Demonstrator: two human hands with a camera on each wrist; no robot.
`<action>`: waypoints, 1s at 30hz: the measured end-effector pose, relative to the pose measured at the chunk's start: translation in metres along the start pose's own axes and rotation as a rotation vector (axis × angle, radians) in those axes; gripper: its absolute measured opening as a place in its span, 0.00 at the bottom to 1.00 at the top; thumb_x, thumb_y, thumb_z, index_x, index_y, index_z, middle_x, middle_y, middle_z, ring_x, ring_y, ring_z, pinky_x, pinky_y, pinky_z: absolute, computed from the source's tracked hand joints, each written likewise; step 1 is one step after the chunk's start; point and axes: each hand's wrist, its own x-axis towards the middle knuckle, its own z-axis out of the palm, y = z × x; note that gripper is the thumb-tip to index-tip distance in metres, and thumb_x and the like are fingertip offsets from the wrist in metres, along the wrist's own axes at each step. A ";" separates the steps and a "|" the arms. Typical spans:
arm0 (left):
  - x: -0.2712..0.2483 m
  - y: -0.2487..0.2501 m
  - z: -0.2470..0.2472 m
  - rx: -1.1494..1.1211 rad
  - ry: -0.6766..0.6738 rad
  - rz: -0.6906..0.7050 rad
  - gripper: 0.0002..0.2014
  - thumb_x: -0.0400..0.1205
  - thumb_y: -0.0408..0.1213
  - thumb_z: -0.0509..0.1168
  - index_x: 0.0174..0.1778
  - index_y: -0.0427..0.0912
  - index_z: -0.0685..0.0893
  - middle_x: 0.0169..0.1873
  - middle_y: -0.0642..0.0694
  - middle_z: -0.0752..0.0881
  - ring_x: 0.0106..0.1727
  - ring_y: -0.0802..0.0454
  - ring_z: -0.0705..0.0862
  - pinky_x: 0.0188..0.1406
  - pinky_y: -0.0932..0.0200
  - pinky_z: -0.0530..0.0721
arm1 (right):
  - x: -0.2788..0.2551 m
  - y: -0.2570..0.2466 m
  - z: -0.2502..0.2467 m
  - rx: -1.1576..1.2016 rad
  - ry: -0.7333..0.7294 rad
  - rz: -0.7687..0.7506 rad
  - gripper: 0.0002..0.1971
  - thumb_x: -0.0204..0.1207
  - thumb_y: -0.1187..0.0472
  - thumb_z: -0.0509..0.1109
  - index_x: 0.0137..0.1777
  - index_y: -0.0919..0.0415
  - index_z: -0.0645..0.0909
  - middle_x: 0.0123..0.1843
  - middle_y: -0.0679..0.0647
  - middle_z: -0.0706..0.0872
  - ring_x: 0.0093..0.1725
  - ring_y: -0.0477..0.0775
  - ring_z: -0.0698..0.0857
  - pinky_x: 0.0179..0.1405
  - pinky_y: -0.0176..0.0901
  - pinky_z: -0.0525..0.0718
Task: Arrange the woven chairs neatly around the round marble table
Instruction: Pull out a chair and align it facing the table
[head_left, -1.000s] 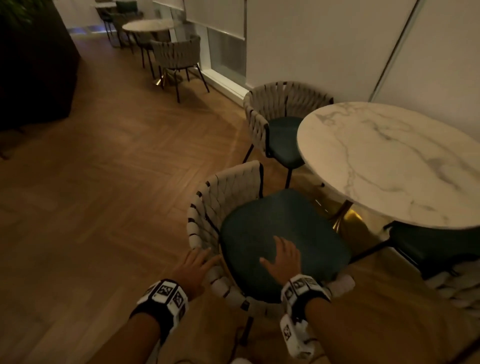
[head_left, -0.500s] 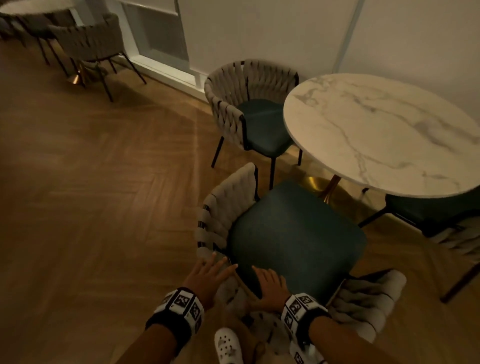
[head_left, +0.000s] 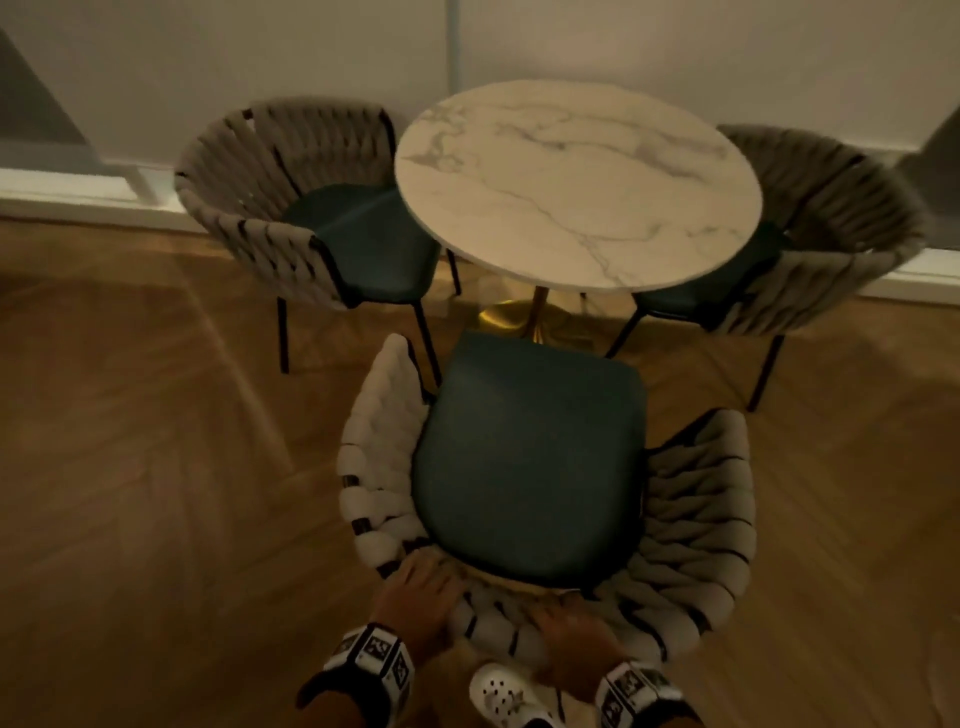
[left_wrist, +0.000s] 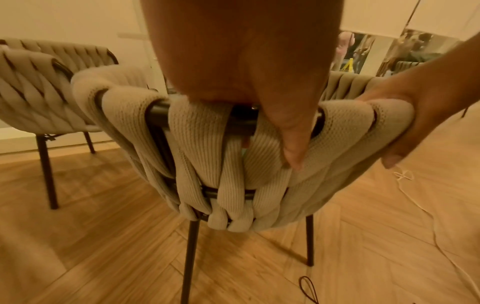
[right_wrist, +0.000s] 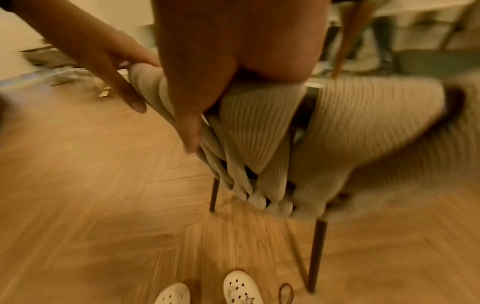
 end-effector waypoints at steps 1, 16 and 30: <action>0.004 0.000 0.010 -0.028 0.102 0.017 0.32 0.50 0.64 0.75 0.49 0.55 0.88 0.43 0.54 0.91 0.48 0.47 0.89 0.54 0.46 0.85 | -0.003 -0.001 0.002 -0.001 0.024 0.035 0.45 0.58 0.33 0.74 0.71 0.58 0.66 0.64 0.55 0.85 0.61 0.54 0.84 0.58 0.51 0.85; 0.065 0.004 -0.031 -0.117 0.224 -0.028 0.27 0.44 0.56 0.78 0.39 0.56 0.86 0.29 0.55 0.90 0.34 0.49 0.85 0.42 0.48 0.87 | 0.026 0.064 -0.040 -0.023 0.027 0.033 0.17 0.63 0.46 0.68 0.52 0.47 0.81 0.47 0.51 0.90 0.44 0.56 0.88 0.37 0.43 0.76; 0.124 0.010 -0.051 -0.116 0.279 -0.070 0.28 0.42 0.55 0.77 0.38 0.58 0.83 0.29 0.59 0.89 0.36 0.52 0.84 0.44 0.49 0.78 | 0.052 0.125 -0.072 -0.087 0.041 -0.007 0.17 0.72 0.47 0.67 0.61 0.47 0.79 0.56 0.51 0.88 0.54 0.56 0.85 0.52 0.48 0.81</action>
